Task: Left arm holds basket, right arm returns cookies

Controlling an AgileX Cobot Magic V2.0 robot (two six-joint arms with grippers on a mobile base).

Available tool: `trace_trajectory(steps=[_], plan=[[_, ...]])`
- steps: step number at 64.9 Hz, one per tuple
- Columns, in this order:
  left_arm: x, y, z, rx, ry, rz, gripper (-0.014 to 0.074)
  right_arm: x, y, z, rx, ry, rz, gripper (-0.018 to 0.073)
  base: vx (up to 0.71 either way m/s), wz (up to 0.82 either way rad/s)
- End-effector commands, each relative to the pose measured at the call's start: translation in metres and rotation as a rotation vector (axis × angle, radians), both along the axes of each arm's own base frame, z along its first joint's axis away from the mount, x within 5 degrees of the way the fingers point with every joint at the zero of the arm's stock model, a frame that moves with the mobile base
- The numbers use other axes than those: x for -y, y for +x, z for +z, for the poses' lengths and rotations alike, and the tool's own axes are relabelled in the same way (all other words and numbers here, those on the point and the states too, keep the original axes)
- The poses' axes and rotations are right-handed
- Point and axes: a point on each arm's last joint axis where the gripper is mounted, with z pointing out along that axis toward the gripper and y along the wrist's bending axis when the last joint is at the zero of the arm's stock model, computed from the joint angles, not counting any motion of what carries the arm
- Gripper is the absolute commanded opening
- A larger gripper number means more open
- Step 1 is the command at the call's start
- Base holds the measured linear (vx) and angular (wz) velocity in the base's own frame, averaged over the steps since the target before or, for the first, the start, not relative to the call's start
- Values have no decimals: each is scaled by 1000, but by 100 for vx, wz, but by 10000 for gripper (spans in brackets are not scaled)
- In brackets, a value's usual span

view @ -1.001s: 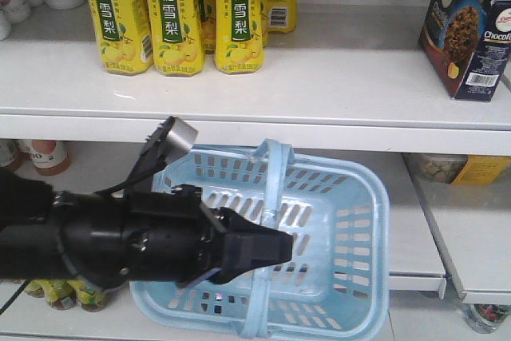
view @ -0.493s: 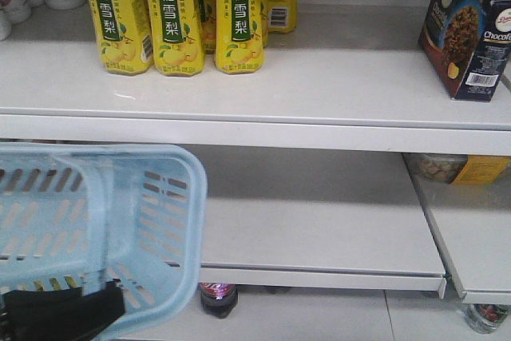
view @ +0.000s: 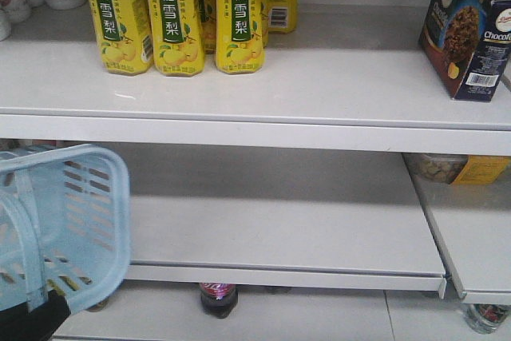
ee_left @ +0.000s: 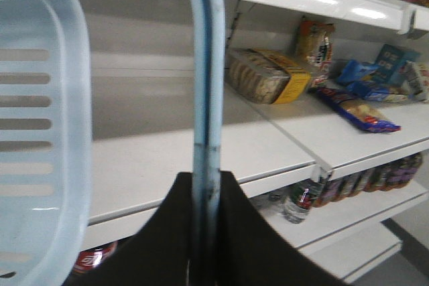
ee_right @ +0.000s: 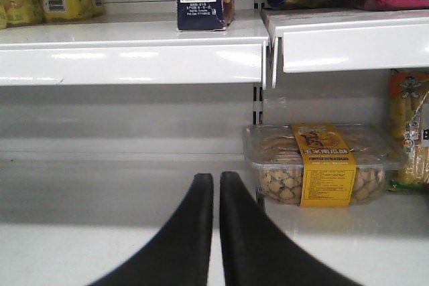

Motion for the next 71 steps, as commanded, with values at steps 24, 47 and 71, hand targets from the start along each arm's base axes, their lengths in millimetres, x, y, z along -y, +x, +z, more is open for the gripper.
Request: trace_trajectory(steps=[24, 47, 71], plan=[[-37, -4, -17, 146, 189, 384, -3, -1, -3, 14, 98, -6, 13, -11, 0, 0], [-52, -15, -10, 277, 246, 621, -3, -1, -3, 14, 98, -6, 13, -11, 0, 0], [-50, -15, -3, 333, 161, 594, -3, -1, -3, 14, 98, -6, 13, -11, 0, 0]])
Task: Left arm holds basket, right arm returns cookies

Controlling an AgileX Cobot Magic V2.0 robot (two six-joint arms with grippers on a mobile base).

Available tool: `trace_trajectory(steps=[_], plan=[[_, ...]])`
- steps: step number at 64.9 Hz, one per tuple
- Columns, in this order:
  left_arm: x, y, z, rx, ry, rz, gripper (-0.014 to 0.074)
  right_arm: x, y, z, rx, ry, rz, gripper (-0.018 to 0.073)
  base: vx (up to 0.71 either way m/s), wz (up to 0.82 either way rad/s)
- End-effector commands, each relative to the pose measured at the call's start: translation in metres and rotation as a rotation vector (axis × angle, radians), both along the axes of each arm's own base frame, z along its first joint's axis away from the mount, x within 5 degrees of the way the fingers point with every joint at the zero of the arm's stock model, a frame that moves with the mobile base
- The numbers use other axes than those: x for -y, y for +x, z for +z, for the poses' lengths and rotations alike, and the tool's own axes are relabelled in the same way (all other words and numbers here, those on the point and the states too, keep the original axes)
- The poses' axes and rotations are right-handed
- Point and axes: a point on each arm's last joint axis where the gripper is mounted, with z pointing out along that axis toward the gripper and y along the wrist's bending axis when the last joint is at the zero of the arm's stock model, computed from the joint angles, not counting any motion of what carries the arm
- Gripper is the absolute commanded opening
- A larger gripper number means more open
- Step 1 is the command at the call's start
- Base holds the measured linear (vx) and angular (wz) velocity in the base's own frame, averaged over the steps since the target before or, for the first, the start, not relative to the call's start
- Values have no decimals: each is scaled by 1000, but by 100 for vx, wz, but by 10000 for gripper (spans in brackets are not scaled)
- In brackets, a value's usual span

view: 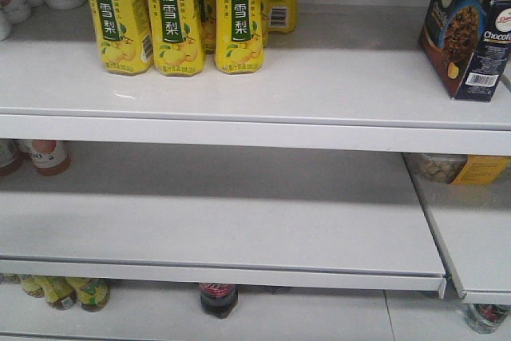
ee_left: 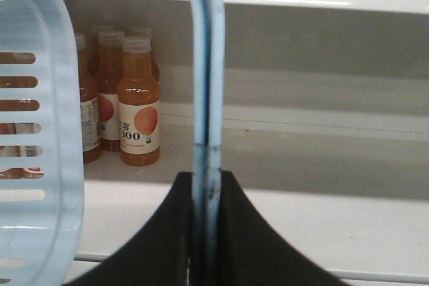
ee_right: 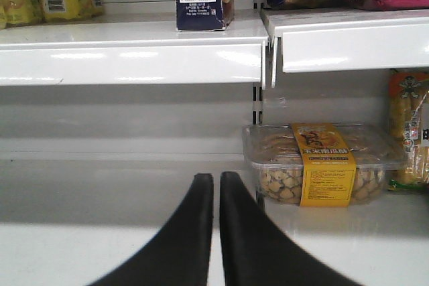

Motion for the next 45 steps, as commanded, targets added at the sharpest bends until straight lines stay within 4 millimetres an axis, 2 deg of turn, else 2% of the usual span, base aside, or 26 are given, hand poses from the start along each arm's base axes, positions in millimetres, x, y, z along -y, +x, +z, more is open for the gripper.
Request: trace_trajectory(steps=[1, 13, 45], plan=[[3, -3, 22, 169, 21, -45, -3, -1, -3, 15, 99, -6, 13, -11, 0, 0], [6, -3, 22, 171, 14, -118, -3, -1, -3, 15, 99, -6, 13, -11, 0, 0], [6, -3, 23, 179, 12, -118, -3, -1, -3, 15, 99, -6, 13, -11, 0, 0]])
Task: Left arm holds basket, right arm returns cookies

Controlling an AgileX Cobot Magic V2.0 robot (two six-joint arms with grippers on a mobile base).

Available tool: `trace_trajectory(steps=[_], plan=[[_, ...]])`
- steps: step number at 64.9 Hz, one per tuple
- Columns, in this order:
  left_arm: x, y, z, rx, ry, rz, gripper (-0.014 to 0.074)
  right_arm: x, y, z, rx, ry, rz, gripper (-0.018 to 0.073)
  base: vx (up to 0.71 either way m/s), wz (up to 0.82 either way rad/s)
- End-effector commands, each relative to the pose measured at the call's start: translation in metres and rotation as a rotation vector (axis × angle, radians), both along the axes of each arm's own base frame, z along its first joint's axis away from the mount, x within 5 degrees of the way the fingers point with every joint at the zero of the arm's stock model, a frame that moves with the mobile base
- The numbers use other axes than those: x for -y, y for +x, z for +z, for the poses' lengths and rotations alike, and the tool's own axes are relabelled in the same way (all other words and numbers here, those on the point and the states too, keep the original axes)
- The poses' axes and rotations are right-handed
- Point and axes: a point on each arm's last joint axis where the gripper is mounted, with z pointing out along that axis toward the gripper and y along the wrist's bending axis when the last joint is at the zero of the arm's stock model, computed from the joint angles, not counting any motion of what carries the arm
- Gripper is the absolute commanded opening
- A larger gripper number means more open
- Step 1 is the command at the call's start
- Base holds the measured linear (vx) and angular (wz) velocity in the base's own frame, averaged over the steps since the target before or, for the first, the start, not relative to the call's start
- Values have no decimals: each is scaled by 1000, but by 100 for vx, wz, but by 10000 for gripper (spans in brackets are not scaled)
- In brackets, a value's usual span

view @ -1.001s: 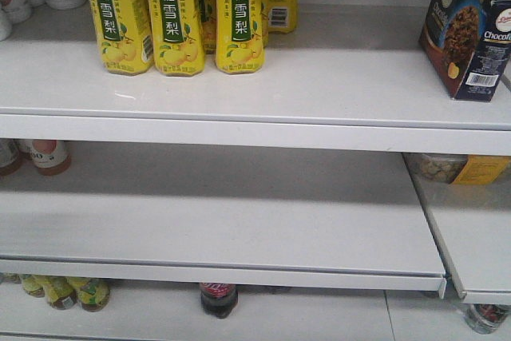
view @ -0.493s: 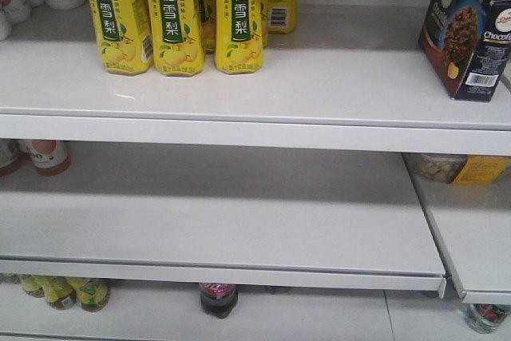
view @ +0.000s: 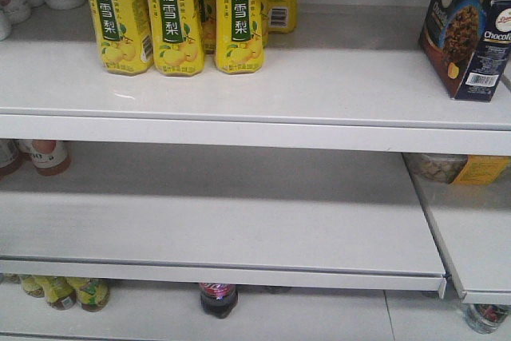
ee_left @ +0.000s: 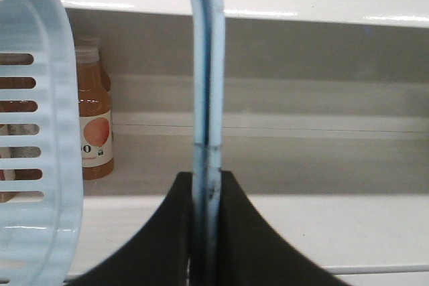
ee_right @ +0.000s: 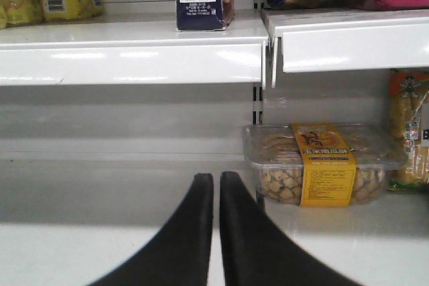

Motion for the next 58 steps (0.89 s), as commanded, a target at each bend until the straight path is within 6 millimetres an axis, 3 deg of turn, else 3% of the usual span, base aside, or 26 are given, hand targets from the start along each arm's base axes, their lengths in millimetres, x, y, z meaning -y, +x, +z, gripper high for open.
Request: trace_trajectory(steps=[1, 49, 58], plan=[[0, -3, 21, 157, 11, -5, -3, -1, -3, 15, 99, -6, 13, -11, 0, 0], [0, -3, 21, 157, 11, -5, -3, -1, -3, 15, 100, -4, 11, -11, 0, 0], [0, -3, 21, 157, 11, -5, -3, -2, -3, 14, 97, -92, 16, -11, 0, 0]])
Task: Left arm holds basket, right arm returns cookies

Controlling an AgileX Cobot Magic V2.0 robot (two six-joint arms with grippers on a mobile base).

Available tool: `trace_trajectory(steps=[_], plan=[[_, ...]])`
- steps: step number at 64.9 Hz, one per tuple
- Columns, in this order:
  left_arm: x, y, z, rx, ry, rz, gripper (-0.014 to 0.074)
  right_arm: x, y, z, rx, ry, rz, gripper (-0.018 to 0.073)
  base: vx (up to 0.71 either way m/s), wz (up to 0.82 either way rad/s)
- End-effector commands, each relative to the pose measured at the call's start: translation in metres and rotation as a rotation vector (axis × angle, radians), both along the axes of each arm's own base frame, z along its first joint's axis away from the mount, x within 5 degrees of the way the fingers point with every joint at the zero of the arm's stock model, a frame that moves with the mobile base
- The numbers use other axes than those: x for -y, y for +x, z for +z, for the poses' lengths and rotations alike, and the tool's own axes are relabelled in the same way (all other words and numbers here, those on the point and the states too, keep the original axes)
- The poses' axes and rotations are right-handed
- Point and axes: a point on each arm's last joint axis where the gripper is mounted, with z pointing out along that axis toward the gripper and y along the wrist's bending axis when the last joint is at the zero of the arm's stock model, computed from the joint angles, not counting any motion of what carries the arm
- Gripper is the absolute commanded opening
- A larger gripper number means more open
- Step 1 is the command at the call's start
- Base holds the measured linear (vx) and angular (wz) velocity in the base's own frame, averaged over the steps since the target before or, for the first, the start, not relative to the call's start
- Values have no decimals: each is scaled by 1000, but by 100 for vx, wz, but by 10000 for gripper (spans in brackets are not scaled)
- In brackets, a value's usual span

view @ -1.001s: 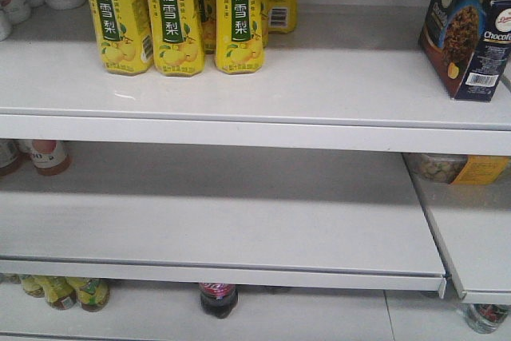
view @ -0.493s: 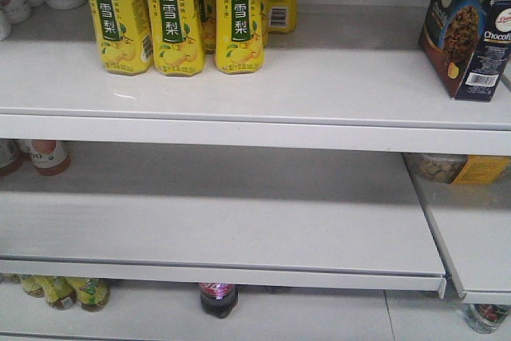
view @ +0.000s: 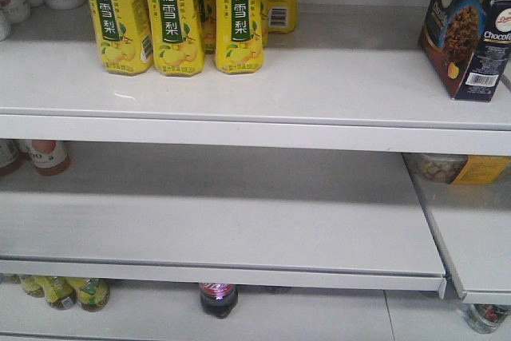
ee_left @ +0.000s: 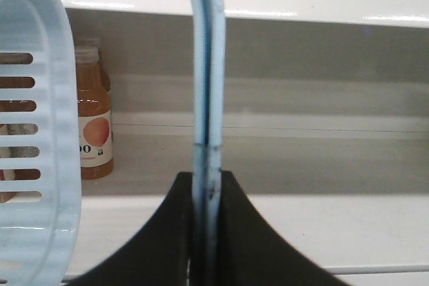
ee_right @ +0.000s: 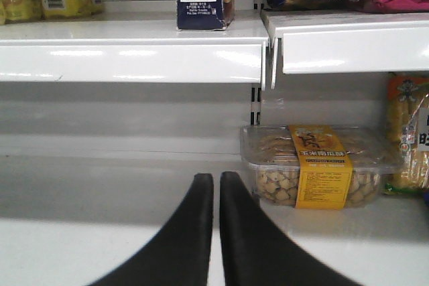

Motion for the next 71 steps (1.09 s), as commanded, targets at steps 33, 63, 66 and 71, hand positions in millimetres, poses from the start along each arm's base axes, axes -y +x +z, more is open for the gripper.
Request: trace_trajectory(steps=[33, 63, 66, 71], plan=[[0, -3, 21, 158, 11, -5, -3, -6, 8, -22, 230, -47, 51, -11, 0, 0], [0, -3, 21, 158, 11, -5, -3, -7, 8, -29, 153, -19, 63, -11, 0, 0], [0, -3, 21, 158, 11, -5, -3, -7, 8, -29, 153, -22, 62, -11, 0, 0], [0, -3, 21, 158, 11, -5, -3, -5, 9, -29, 154, -21, 35, -11, 0, 0]])
